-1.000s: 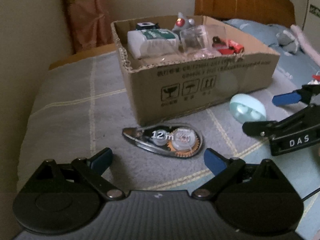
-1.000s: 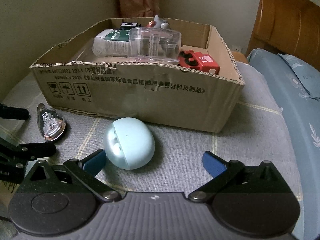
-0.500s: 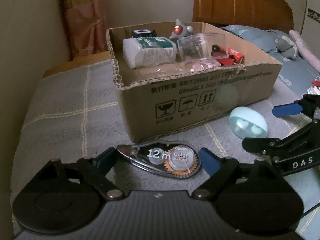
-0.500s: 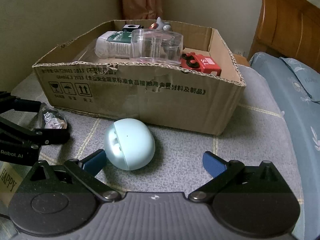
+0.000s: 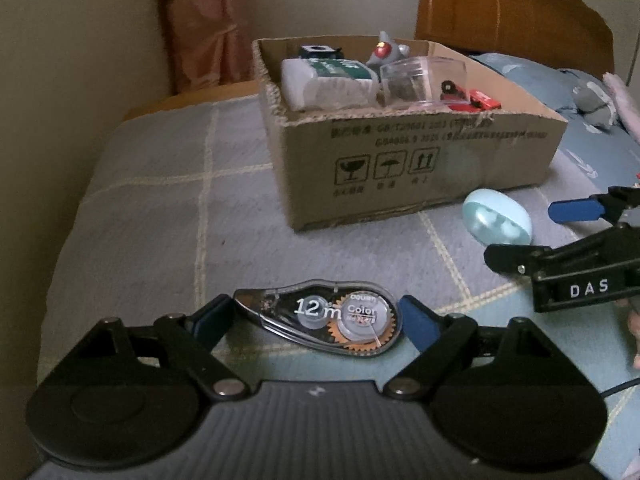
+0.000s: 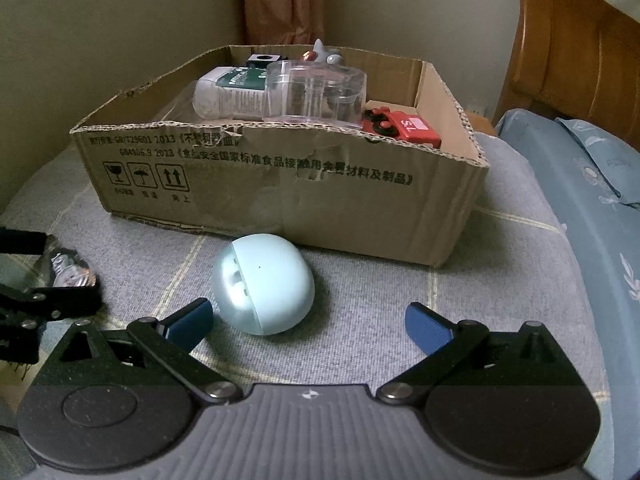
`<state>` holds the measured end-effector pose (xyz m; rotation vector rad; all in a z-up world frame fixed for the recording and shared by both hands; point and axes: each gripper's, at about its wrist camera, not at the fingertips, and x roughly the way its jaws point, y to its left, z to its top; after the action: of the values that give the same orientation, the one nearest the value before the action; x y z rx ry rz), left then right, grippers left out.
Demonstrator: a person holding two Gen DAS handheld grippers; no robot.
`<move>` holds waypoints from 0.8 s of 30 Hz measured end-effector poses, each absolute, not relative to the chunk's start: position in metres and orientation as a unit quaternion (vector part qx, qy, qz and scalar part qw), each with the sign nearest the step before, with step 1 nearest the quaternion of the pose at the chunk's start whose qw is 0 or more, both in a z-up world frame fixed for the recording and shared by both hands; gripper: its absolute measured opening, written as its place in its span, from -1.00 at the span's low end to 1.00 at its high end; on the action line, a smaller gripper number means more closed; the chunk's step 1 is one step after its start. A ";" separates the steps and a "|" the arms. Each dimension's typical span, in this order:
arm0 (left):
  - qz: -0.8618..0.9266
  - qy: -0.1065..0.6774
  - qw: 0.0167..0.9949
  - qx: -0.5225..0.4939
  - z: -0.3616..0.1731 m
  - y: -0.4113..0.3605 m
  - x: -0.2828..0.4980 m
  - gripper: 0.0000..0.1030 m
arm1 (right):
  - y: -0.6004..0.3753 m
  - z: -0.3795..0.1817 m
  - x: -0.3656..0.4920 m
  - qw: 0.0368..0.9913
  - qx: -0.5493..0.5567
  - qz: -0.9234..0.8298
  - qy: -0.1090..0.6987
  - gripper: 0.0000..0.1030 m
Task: Organize rigid objects
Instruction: 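Grasp the correction tape with the left tool while the right tool grasps the blue egg case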
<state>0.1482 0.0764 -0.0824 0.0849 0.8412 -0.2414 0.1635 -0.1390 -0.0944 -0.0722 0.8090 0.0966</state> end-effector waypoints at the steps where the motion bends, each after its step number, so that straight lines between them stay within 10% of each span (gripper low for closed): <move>1: -0.115 0.407 0.905 0.041 -0.082 0.077 0.147 0.72 | -0.139 -0.095 0.164 0.918 -0.037 0.050 0.392 1.00; 15: -0.118 0.405 0.906 0.043 -0.082 0.077 0.148 0.72 | -0.154 -0.091 0.166 0.917 -0.067 0.067 0.387 1.00; 24: -0.119 0.404 0.906 0.044 -0.082 0.078 0.148 0.72 | -0.142 -0.085 0.183 0.897 -0.117 0.193 0.380 0.55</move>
<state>0.1482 0.0777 -0.0823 0.0907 0.8351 -0.2468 0.1832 -0.1423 -0.0852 -0.2427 0.7876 0.3992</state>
